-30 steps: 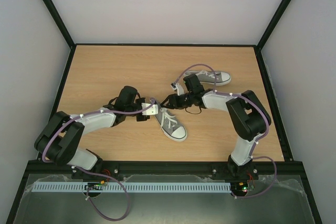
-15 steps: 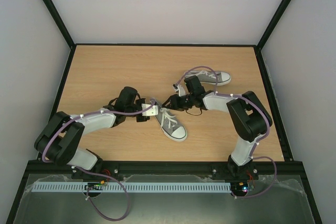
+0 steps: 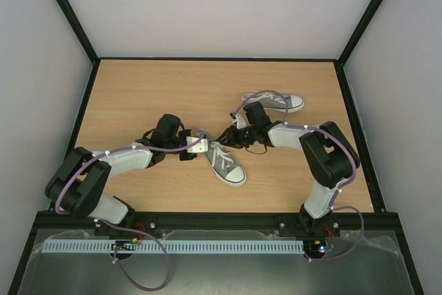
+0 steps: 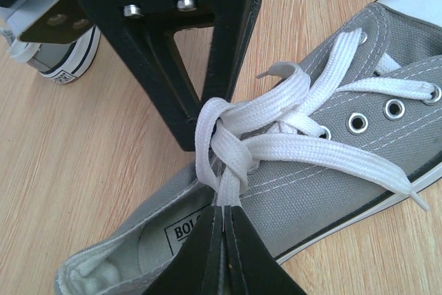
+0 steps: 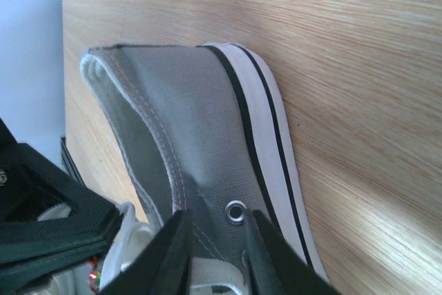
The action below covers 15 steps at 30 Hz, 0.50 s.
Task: Tie the shoes
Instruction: Tie the shoelace on the shoe.
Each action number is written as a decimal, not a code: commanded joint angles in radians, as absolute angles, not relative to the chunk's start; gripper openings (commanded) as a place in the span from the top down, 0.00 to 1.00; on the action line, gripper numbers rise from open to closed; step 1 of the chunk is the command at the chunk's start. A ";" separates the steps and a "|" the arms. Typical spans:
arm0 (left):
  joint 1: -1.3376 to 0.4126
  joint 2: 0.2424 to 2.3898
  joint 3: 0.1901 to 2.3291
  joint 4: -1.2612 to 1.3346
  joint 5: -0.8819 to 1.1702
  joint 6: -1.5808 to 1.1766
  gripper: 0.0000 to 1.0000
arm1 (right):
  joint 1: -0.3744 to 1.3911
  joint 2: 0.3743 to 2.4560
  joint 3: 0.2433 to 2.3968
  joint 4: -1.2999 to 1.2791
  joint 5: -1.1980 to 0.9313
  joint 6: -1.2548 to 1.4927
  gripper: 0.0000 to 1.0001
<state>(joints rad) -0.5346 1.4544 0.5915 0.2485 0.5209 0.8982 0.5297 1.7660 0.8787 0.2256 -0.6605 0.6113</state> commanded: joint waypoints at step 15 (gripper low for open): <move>-0.538 1.428 0.573 0.283 0.524 0.943 0.98 | 0.488 1.642 0.879 0.120 -0.639 0.520 0.99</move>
<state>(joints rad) -0.5346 1.4540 0.5911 0.2501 0.5076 0.9146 0.5114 1.7000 0.8787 0.1745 -0.6476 0.5636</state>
